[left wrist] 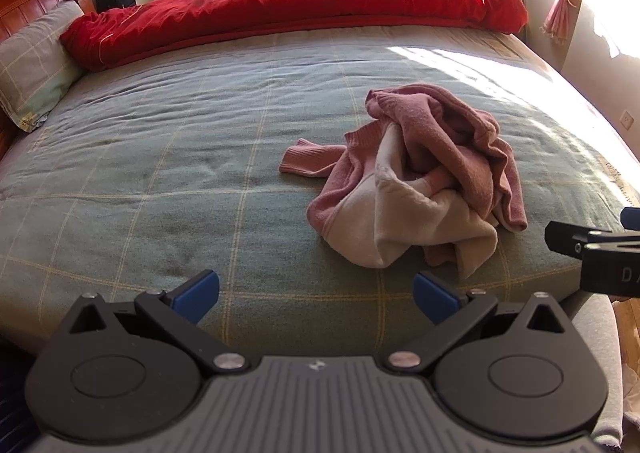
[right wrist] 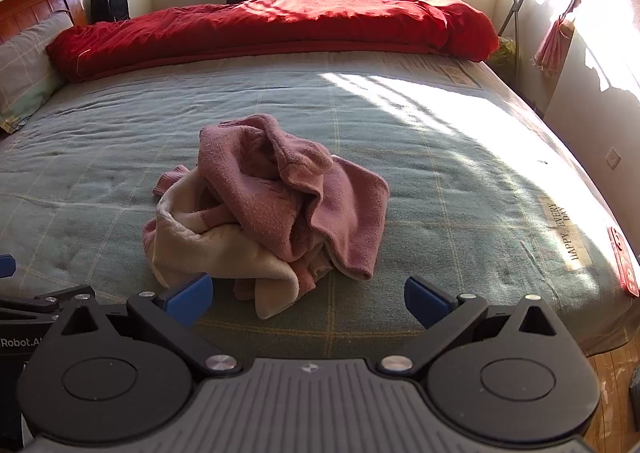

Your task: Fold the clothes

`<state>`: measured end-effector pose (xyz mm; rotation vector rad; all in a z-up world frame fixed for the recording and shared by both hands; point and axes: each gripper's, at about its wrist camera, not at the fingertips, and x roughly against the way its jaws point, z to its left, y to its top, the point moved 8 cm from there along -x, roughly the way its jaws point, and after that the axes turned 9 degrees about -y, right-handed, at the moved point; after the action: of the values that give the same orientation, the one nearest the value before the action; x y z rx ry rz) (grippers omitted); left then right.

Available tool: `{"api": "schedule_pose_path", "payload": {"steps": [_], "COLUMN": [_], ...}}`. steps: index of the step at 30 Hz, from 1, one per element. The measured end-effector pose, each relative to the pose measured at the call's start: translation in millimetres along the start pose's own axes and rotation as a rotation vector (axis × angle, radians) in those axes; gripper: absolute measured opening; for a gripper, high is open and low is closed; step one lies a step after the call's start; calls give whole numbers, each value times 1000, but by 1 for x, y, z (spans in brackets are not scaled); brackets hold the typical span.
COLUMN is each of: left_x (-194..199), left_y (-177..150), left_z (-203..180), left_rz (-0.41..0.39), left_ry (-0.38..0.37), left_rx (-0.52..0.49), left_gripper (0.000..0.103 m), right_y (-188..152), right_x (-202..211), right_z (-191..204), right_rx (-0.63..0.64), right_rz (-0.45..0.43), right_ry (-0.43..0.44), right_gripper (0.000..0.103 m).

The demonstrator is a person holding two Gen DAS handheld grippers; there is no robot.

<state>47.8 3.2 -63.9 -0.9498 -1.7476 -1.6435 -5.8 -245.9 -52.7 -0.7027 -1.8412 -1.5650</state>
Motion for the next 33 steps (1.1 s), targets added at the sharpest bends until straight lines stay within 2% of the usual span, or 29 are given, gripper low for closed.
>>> {"api": "schedule_pose_path", "payload": {"steps": [33], "left_x": [4], "left_y": [-1], "left_z": [0], "left_rz": [2], "left_ry": [9], "left_rx": [3], "left_gripper": [102], "right_y": [2], "right_x": [-2], "right_z": [-3], "right_rx": [-13], "right_rz": [4], "right_ry": [-1], "right_gripper": [103]}}
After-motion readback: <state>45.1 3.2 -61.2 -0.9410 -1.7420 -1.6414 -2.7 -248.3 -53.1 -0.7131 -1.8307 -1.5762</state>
